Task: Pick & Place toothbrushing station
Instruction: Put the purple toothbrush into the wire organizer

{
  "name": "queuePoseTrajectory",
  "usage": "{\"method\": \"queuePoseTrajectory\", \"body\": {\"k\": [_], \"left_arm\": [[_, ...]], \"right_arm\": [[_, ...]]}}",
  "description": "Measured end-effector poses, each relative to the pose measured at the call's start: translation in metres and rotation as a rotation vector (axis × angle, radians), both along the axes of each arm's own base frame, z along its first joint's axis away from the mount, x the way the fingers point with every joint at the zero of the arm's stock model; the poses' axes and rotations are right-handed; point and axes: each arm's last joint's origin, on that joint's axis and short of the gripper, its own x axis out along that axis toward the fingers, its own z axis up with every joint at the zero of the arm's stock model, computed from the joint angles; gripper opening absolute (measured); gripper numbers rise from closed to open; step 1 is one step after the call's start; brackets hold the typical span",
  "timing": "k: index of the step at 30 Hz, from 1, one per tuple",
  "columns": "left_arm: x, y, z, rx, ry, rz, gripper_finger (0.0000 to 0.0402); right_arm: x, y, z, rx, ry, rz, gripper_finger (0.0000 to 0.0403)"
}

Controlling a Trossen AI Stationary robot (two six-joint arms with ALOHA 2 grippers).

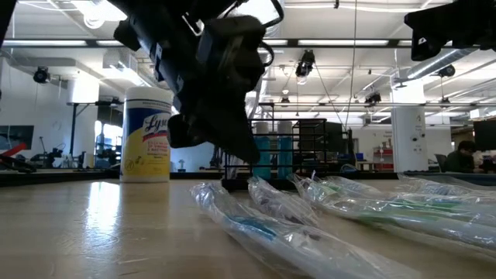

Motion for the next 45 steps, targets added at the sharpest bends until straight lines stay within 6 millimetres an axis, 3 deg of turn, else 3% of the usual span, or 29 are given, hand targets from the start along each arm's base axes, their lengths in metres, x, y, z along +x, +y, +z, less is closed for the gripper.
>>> {"method": "queuePoseTrajectory", "body": {"k": [4,10,14,21,29,33,39,45], "left_arm": [[0.004,-0.003,0.006,-0.076,-0.001,-0.003,0.0054],[0.007,-0.003,0.012,-0.106,0.015,0.002,0.0149],[0.01,0.001,0.013,-0.142,0.054,0.085,0.0197],[0.024,0.001,-0.004,-0.084,0.236,0.129,0.0197],[0.062,0.0,0.008,0.009,0.271,0.055,0.0199],[0.068,0.002,-0.005,0.077,0.447,0.038,0.0199],[0.081,0.002,-0.014,0.102,0.487,-0.01,0.02],[0.08,0.004,-0.006,0.153,0.49,-0.016,0.02]], "right_arm": [[0.0,0.0,0.0,0.0,0.0,0.0,0.0013],[0.0,0.0,0.0,-0.001,0.001,0.0,0.0013],[0.0,0.0,0.0,0.0,0.001,0.0,0.0013],[0.0,0.0,0.0,0.0,0.003,0.0,0.0013],[0.0,0.0,0.0,0.0,0.003,0.0,0.0013],[0.0,0.0,-0.001,-0.002,0.006,0.0,0.0013],[0.0,0.0,-0.001,-0.002,0.01,0.0,0.0013],[0.0,0.0,-0.001,-0.002,0.009,0.0,0.0013]]}}
